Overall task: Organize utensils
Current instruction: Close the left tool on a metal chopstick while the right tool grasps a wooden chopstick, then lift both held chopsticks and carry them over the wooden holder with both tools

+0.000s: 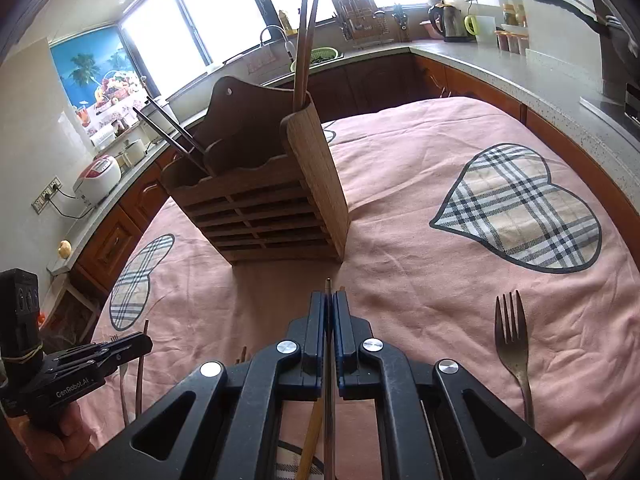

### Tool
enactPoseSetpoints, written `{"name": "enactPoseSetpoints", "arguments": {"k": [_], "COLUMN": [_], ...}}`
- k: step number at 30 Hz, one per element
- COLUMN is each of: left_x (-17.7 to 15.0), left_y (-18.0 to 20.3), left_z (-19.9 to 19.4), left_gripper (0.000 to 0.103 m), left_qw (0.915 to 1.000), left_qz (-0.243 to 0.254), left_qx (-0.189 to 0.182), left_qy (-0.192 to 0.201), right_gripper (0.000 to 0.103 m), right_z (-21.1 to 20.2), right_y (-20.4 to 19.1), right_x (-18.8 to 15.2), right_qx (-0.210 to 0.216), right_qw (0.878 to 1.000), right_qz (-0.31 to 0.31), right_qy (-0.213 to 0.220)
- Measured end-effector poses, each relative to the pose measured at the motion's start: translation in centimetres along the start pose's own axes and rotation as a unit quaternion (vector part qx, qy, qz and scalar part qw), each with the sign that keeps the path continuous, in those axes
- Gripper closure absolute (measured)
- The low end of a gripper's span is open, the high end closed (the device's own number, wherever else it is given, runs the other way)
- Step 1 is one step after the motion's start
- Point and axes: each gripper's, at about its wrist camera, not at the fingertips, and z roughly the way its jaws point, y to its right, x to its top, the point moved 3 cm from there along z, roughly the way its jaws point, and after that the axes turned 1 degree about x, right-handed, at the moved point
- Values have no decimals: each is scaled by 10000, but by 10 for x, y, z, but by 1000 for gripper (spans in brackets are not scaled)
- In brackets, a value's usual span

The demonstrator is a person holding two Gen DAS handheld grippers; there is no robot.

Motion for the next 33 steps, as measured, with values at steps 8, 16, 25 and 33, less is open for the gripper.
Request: {"name": "enactPoseSetpoints", "arguments": {"k": [8,16,25,33], "left_x": [-7,-18,-25,-24], "left_y": [3,4,1,-6], "left_z": [-56,-99,-129,-151], "left_gripper": [100,100,100,100], "left_qw": [9991,9974,9952,9920], "left_qz": [-2,26,-1,-96], "left_qx": [-141,-146,-191,-213], "left_qy": [406,706,958,1242], "right_gripper": [99,99,99,99], "right_z": [-47,-77,-104,-126], "right_y": [-17,-26,-34,-38], "right_x": [10,9,10,14], "right_qx": [106,130,148,209], "right_qw": [9990,9975,9955,9922], "right_qz": [-113,-215,-290,-317], "right_qy": [413,657,894,1189]}}
